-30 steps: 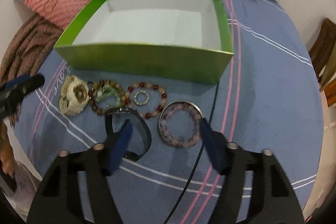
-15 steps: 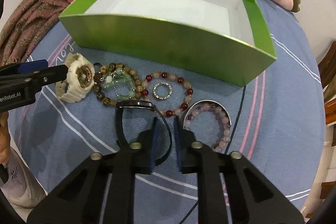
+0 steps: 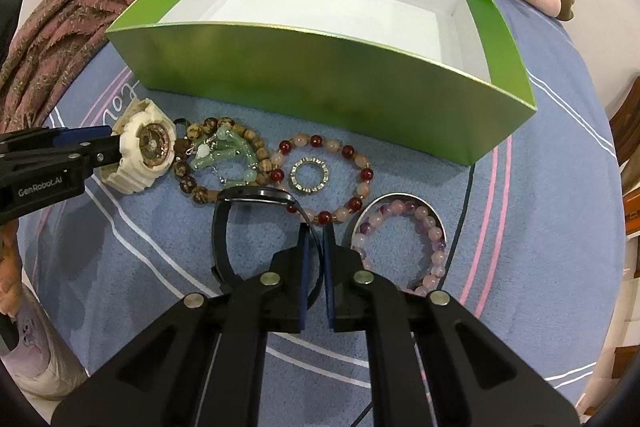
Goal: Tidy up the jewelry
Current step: 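Grasp the cream watch with the left tool while the right tool grasps the black watch, then carry both watches into the green box and open both tools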
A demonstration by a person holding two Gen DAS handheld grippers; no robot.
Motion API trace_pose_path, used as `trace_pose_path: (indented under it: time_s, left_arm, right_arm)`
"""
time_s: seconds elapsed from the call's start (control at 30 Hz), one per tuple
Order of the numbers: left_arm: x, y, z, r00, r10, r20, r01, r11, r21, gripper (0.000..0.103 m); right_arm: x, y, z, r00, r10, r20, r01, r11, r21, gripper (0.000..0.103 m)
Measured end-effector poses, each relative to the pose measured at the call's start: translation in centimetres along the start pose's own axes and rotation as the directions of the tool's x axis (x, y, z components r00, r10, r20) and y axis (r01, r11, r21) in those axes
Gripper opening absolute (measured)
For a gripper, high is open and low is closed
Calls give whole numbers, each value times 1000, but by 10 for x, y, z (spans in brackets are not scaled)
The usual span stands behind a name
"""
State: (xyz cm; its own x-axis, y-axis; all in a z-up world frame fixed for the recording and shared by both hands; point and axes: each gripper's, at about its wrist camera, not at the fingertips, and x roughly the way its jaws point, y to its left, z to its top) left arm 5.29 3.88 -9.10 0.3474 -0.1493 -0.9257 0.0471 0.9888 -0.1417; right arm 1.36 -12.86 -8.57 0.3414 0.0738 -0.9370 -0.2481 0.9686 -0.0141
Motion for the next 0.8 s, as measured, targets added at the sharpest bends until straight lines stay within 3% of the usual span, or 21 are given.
trace_pose_path:
  time_s: [0.03, 0.17, 0.3, 0.8]
  left_arm:
    - [-1, 0, 0, 1000, -10, -2, 10, 1000, -1, 38]
    - [-2, -1, -3, 999, -47, -18, 46, 999, -5, 15]
    - [-8, 0, -6, 998, -60, -4, 60, 998, -9, 9]
    - [-3, -9, -5, 999, -35, -16, 36, 999, 3, 7]
  right_arm:
    - [2, -1, 0, 1000, 1, -1, -1, 1000, 0, 7]
    - [5, 1, 0, 1000, -2, -4, 2, 1000, -3, 7]
    - [8, -1, -1, 1000, 5, -7, -5, 1000, 5, 7]
    - [2, 7, -2, 1000, -17, 10, 18, 1000, -16, 7]
